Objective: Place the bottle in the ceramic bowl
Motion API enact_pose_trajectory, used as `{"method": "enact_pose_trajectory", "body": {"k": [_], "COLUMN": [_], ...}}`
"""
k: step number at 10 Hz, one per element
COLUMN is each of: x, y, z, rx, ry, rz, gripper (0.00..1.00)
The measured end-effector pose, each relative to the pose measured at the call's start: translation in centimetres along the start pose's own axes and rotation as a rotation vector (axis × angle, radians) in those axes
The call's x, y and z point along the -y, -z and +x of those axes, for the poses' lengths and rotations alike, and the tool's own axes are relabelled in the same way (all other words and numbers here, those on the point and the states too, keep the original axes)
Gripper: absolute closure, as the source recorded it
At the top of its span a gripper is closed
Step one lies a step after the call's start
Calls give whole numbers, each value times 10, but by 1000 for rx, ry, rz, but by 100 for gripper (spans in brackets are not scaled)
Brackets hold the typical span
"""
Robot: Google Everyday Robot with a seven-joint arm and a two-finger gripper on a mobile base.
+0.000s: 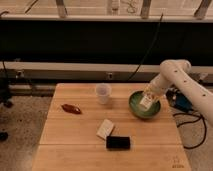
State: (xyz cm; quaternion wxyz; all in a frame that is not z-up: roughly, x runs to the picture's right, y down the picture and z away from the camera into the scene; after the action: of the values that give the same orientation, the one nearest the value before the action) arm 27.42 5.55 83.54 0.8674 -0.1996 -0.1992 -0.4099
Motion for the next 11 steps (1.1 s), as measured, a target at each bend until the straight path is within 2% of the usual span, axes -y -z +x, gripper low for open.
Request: {"method": "enact_pose_trajectory", "body": {"k": [6,8,11], "x": [-1,2,12], "y": [0,7,33], "z": [3,7,16], "rx": [2,-2,2], "ry": [0,0,3], "rz": [5,20,26], "gripper": [20,20,20]}}
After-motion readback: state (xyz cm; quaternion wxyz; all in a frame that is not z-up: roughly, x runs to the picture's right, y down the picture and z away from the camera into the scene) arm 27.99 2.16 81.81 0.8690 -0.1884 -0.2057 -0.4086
